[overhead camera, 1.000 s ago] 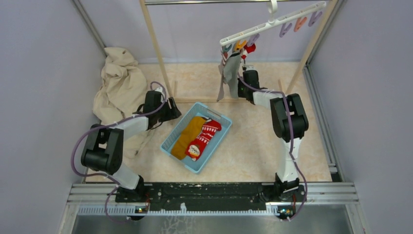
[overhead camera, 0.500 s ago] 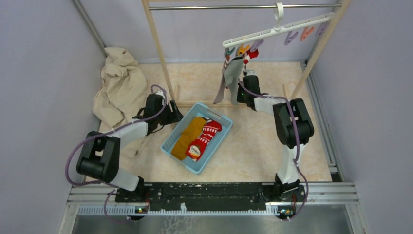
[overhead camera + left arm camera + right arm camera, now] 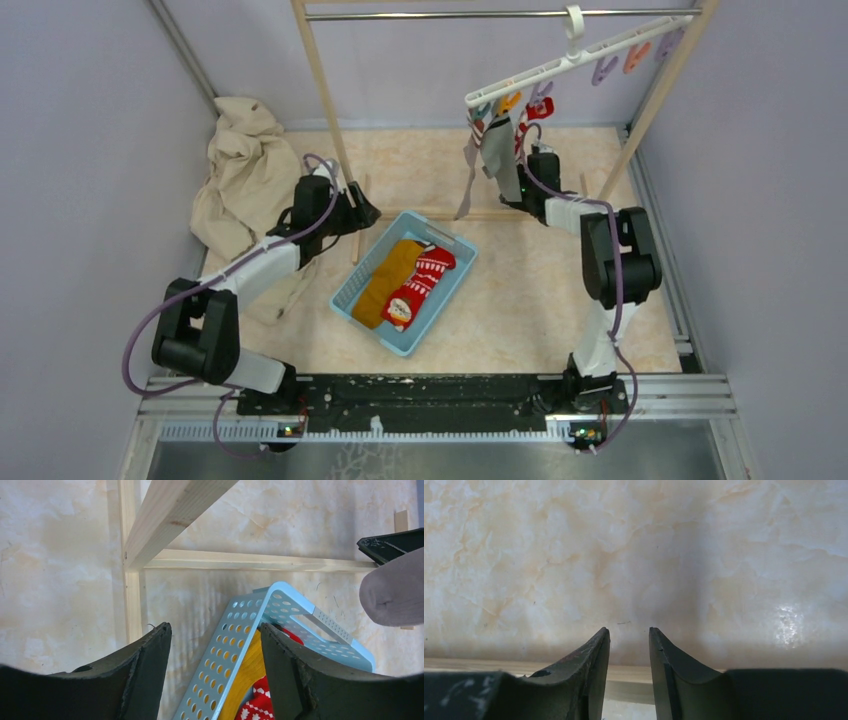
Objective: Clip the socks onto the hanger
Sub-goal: Move the clothesline to the center of the board, then move the hanger to the clothesline.
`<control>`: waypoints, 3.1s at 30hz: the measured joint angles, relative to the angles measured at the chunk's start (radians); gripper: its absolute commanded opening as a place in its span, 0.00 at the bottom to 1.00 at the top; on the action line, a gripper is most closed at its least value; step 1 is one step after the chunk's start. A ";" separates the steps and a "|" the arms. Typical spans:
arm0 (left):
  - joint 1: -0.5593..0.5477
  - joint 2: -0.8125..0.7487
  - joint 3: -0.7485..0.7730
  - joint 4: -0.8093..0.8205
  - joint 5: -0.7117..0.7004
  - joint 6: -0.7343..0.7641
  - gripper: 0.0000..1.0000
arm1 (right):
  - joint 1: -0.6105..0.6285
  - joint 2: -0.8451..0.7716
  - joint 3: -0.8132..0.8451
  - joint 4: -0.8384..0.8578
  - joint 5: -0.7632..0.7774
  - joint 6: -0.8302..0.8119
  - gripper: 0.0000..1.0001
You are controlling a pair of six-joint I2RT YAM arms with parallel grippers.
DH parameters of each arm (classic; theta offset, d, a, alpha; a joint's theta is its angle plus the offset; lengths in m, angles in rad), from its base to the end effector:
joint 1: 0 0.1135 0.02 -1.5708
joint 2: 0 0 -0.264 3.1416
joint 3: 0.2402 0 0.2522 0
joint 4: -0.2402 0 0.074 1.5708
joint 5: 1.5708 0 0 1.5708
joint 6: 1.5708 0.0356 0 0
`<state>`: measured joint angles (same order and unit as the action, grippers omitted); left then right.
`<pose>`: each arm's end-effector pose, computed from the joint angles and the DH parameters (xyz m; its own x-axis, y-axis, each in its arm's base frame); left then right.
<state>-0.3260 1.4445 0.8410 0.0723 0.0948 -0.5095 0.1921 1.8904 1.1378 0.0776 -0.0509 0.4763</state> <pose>0.2991 -0.1047 0.2303 -0.6121 -0.3056 -0.7293 0.1118 0.8796 -0.4624 0.4004 0.0797 0.1720 -0.6504 0.3400 -0.6792 0.0772 0.9192 0.3862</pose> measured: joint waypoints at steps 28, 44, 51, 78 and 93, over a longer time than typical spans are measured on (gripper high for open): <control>-0.072 -0.077 0.234 -0.025 0.315 0.063 0.74 | -0.101 -0.312 -0.171 0.002 -0.172 0.026 0.39; -0.151 -0.085 0.243 0.053 0.416 0.092 0.76 | -0.036 -0.937 -0.276 -0.156 -0.086 -0.128 0.35; -0.152 -0.105 0.240 0.071 0.419 0.093 0.76 | -0.036 -0.932 -0.044 -0.164 0.001 -0.179 0.11; -0.162 -0.163 0.203 0.054 0.356 0.148 0.76 | -0.037 -0.570 0.546 -0.086 0.134 -0.373 0.18; -0.178 -0.164 0.203 0.039 0.313 0.175 0.75 | 0.001 -0.459 0.591 -0.060 -0.032 -0.296 0.20</control>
<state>-0.5041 1.2804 1.0439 0.1116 0.4076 -0.3347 0.1932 1.4315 1.7283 0.0177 -0.0826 0.1806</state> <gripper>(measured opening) 0.756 0.196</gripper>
